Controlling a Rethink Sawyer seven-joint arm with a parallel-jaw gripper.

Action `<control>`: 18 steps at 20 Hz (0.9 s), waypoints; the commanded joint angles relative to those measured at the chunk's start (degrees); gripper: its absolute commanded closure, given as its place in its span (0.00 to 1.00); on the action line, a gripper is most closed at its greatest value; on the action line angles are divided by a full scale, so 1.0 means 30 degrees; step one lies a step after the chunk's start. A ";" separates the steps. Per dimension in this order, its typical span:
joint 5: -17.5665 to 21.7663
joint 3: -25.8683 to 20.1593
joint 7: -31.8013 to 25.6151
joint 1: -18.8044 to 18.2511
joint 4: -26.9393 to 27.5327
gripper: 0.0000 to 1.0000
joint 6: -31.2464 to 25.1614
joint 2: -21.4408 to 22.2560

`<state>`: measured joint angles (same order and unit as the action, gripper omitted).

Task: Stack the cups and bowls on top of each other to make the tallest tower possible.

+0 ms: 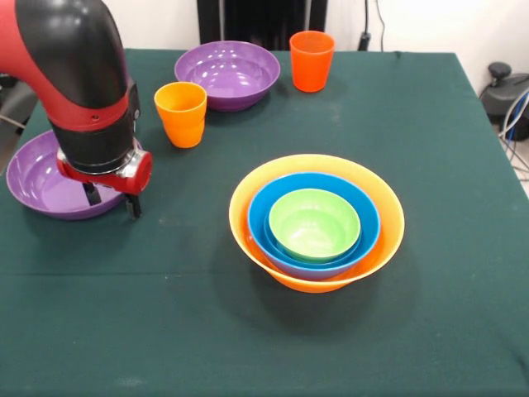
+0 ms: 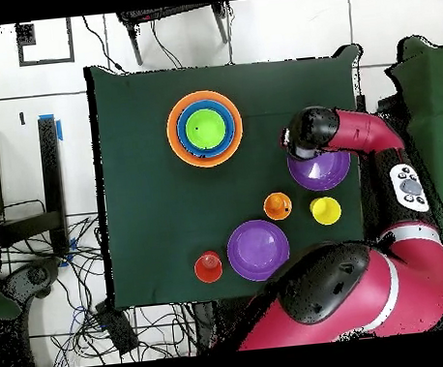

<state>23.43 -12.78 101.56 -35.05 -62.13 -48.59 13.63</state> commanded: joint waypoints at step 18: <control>0.0502 -0.1562 -0.2165 0.0941 -0.0427 1.00 0.0705 0.0235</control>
<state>23.45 -12.78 101.56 -34.58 -62.14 -48.65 16.06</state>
